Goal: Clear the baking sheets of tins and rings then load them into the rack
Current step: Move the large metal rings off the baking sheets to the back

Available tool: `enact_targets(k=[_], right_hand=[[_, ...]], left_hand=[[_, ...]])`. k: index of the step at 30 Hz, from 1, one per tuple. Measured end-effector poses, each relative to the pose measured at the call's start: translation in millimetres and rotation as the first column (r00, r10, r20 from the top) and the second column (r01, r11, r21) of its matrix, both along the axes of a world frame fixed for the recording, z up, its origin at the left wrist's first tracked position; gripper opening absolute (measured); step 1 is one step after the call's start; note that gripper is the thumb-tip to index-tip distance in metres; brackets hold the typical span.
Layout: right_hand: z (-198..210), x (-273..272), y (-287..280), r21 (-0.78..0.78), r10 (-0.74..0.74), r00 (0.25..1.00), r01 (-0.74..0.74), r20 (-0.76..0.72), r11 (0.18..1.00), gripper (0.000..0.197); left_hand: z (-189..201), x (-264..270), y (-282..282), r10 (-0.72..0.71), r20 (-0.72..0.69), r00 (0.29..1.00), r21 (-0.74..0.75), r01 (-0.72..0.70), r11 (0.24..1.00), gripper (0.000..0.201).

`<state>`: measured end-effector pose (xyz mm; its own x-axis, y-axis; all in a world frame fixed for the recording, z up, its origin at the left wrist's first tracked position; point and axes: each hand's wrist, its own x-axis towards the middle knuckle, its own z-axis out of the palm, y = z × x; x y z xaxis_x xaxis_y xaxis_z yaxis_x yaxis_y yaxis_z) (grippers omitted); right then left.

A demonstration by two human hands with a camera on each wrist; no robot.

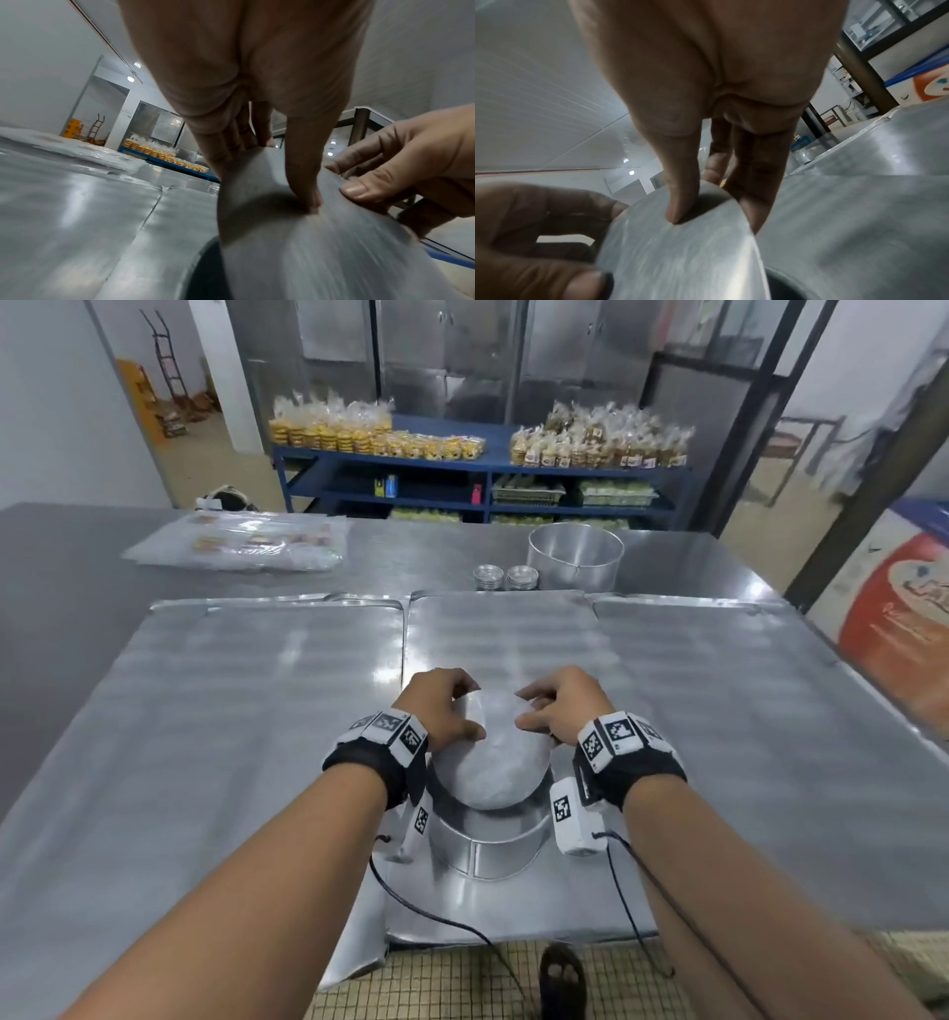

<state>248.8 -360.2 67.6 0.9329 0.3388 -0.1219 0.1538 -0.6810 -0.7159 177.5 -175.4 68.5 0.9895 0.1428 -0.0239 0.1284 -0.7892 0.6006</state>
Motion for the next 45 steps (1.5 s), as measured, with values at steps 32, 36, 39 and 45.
enact_targets(k=[32,36,39,45], right_hand=[[-40.2,-3.4,-17.6,-0.158,0.013,0.997,-0.024,-0.072,0.987,0.019],[-38.6,14.8,-22.2,-0.02,-0.055,0.996,0.053,-0.065,0.998,0.021],[-35.1,29.7,-28.9,0.08,-0.145,0.988,0.149,-0.054,0.986,0.017],[-34.7,62.7,-51.7,0.333,-0.283,0.946,0.32,-0.156,0.887,0.03]], left_hand=[[-36.1,0.4,5.7,0.135,-0.329,0.934,0.259,-0.049,0.965,0.018],[-26.6,22.7,6.8,0.135,-0.256,0.957,0.243,-0.072,0.967,0.016],[-23.0,43.4,2.7,0.149,-0.13,0.98,0.151,-0.129,0.98,0.014],[-30.0,86.8,-21.0,0.314,0.127,0.941,-0.156,-0.294,0.943,0.014]])
